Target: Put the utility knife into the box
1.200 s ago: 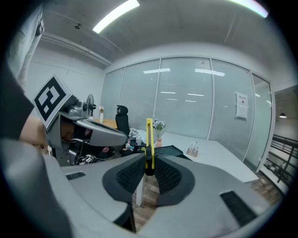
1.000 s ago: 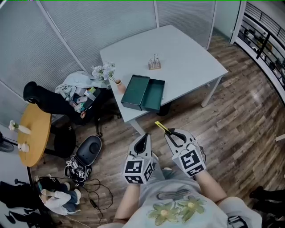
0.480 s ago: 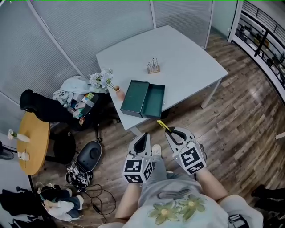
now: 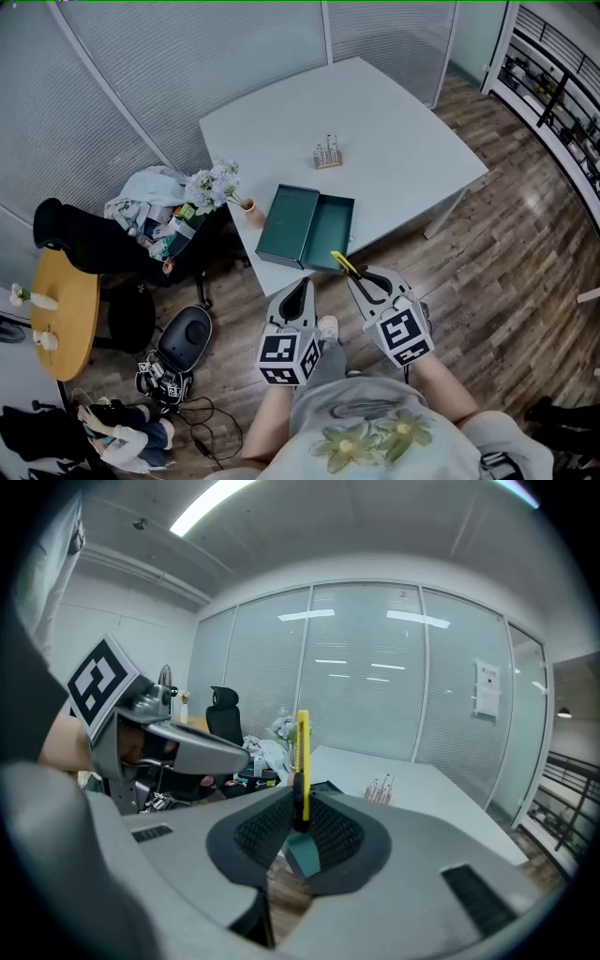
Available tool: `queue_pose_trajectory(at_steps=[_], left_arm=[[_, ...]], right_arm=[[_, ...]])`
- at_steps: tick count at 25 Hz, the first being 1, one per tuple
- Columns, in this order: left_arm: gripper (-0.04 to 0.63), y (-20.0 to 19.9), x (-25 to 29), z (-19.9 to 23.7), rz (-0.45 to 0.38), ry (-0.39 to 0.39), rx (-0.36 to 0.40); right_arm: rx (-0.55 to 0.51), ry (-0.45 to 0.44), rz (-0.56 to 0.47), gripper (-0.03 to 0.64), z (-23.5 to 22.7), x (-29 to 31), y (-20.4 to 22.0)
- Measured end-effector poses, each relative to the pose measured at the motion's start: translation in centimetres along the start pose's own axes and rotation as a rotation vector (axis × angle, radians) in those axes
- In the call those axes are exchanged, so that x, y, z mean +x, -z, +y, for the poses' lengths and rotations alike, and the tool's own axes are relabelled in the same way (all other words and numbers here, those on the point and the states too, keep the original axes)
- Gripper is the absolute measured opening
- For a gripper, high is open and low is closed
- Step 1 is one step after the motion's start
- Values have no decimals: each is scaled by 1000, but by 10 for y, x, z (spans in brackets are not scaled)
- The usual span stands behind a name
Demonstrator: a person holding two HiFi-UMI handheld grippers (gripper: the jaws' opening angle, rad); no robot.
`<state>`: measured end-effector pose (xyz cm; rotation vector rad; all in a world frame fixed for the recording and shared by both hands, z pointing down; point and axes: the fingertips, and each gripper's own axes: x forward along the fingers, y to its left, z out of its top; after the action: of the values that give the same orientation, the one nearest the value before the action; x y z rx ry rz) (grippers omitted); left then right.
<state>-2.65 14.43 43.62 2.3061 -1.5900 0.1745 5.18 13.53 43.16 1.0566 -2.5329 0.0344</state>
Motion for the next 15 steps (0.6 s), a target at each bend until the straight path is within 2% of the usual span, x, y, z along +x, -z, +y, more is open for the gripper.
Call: queue_pose_trajectory(at_steps=[15], left_arm=[[-3,-23,67,38,19,34,-5]], right_arm=[[29,18,43,58,-44,55,-6]])
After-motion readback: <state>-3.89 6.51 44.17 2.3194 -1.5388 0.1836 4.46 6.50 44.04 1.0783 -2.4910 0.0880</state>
